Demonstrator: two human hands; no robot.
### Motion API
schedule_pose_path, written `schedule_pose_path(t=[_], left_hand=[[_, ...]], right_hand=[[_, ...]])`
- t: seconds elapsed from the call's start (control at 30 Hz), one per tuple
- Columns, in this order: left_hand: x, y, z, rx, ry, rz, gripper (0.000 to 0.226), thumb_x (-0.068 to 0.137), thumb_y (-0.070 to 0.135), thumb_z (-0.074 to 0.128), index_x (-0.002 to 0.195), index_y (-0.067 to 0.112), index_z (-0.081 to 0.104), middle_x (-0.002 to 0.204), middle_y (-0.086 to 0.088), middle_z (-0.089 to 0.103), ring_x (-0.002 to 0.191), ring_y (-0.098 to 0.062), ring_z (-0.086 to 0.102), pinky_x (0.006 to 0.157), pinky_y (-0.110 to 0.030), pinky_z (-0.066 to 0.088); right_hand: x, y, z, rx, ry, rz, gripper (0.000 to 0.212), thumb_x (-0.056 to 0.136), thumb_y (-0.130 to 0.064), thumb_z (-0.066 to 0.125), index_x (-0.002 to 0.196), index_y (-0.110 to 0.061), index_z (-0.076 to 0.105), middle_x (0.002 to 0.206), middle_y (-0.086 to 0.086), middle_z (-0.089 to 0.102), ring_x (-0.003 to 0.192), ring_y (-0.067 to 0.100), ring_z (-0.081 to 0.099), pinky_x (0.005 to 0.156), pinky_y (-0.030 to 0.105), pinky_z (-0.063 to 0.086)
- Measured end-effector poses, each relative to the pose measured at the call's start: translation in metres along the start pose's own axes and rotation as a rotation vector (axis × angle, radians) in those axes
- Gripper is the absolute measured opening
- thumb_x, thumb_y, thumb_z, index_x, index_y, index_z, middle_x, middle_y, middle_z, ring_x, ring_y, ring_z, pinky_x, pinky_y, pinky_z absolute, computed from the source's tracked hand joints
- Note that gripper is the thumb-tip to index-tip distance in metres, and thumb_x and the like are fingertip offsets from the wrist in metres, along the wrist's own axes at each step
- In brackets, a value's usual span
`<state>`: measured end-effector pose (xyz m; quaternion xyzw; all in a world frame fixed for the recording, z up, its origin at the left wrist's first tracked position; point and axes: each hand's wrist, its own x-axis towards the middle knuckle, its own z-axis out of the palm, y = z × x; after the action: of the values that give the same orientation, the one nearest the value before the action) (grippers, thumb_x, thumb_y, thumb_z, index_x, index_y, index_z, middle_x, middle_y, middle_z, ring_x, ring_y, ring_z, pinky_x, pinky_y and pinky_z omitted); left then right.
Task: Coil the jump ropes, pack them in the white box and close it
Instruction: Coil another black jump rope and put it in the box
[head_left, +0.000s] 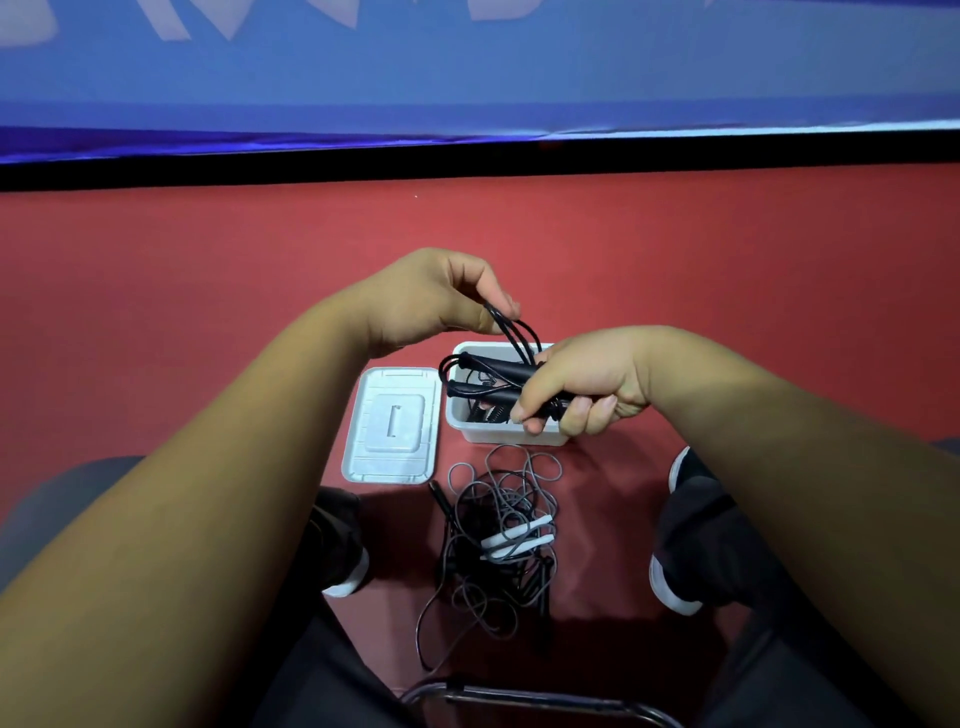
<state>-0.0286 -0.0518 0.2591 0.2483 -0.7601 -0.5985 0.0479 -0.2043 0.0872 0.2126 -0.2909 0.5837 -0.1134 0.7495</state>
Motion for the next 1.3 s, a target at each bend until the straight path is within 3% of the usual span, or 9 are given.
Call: schedule_pose_path(t=[0.23, 0.33, 0.6, 0.7, 0.8, 0.87, 1.03, 1.2, 1.3], left_hand=[[-0.002, 0.008, -0.005, 0.353, 0.011, 0.007, 0.026, 0.088, -0.006, 0.074, 0.097, 0.017, 0.081, 0.094, 0.001, 0.081, 0.089, -0.007, 0.073, 0.088, -0.022, 0.056], [-0.005, 0.007, -0.004, 0.465, -0.019, -0.031, 0.03, 0.09, -0.003, 0.073, 0.106, 0.021, 0.079, 0.094, 0.005, 0.079, 0.082, -0.001, 0.07, 0.082, -0.014, 0.053], [0.002, -0.012, 0.002, 0.586, 0.019, -0.238, 0.027, 0.078, 0.009, 0.089, 0.099, 0.015, 0.073, 0.086, -0.004, 0.077, 0.074, -0.019, 0.07, 0.075, -0.035, 0.059], [0.003, -0.013, 0.003, 0.546, 0.101, -0.267, 0.014, 0.086, 0.017, 0.084, 0.096, 0.013, 0.075, 0.087, -0.012, 0.077, 0.068, -0.024, 0.069, 0.07, -0.039, 0.064], [0.001, -0.006, 0.009, 0.362, 0.205, -0.261, 0.015, 0.096, 0.018, 0.075, 0.099, 0.004, 0.076, 0.078, -0.015, 0.066, 0.051, -0.017, 0.06, 0.047, -0.024, 0.054], [0.0, -0.001, 0.013, 0.122, 0.245, -0.239, 0.017, 0.1, 0.013, 0.07, 0.105, -0.003, 0.07, 0.081, -0.016, 0.062, 0.051, -0.012, 0.064, 0.049, -0.023, 0.054], [0.005, 0.002, 0.012, -0.268, 0.261, -0.102, 0.0, 0.1, 0.009, 0.066, 0.1, 0.009, 0.066, 0.104, -0.012, 0.075, 0.098, -0.03, 0.078, 0.085, -0.043, 0.061], [0.003, 0.008, 0.007, -0.245, 0.299, 0.046, 0.015, 0.089, 0.007, 0.078, 0.104, 0.008, 0.076, 0.108, -0.03, 0.072, 0.087, -0.023, 0.067, 0.087, -0.04, 0.057], [0.002, 0.011, 0.003, -0.06, 0.283, 0.117, 0.019, 0.091, 0.01, 0.078, 0.11, 0.007, 0.077, 0.102, -0.018, 0.077, 0.082, -0.013, 0.06, 0.08, -0.025, 0.051]], right_hand=[[0.008, 0.003, -0.014, 0.021, 0.238, 0.008, 0.023, 0.1, -0.012, 0.057, 0.119, -0.022, 0.065, 0.069, -0.001, 0.051, 0.046, 0.006, 0.02, 0.038, 0.012, 0.013], [0.011, 0.002, -0.018, 0.072, 0.369, 0.007, 0.01, 0.102, -0.017, 0.06, 0.111, -0.019, 0.059, 0.067, -0.001, 0.049, 0.042, 0.006, 0.021, 0.035, 0.012, 0.015], [0.001, -0.014, -0.009, 0.294, 0.357, -0.259, 0.018, 0.098, -0.018, 0.073, 0.103, -0.017, 0.055, 0.073, 0.001, 0.049, 0.051, 0.006, 0.022, 0.036, 0.014, 0.015], [-0.006, -0.02, -0.001, 0.41, 0.297, -0.362, 0.039, 0.095, -0.05, 0.075, 0.106, -0.017, 0.059, 0.078, 0.001, 0.052, 0.054, 0.006, 0.021, 0.036, 0.016, 0.015], [-0.005, -0.024, -0.004, 0.534, 0.347, -0.406, 0.078, 0.087, -0.084, 0.056, 0.117, -0.012, 0.063, 0.075, 0.001, 0.053, 0.052, 0.005, 0.021, 0.035, 0.015, 0.015], [-0.004, -0.024, -0.008, 0.615, 0.38, -0.419, 0.086, 0.088, -0.088, 0.046, 0.121, -0.01, 0.063, 0.073, 0.001, 0.053, 0.05, 0.005, 0.021, 0.036, 0.015, 0.013], [-0.004, -0.025, -0.013, 0.662, 0.419, -0.444, 0.079, 0.095, -0.082, 0.046, 0.127, -0.012, 0.066, 0.075, 0.003, 0.054, 0.048, 0.005, 0.023, 0.033, 0.015, 0.016], [-0.011, -0.03, -0.015, 0.723, 0.439, -0.502, 0.063, 0.1, -0.069, 0.053, 0.122, -0.011, 0.063, 0.073, 0.002, 0.053, 0.049, 0.006, 0.023, 0.034, 0.016, 0.014], [-0.017, -0.033, -0.019, 0.766, 0.439, -0.529, 0.048, 0.102, -0.06, 0.054, 0.114, -0.014, 0.061, 0.072, 0.001, 0.052, 0.047, 0.006, 0.022, 0.033, 0.017, 0.015]])
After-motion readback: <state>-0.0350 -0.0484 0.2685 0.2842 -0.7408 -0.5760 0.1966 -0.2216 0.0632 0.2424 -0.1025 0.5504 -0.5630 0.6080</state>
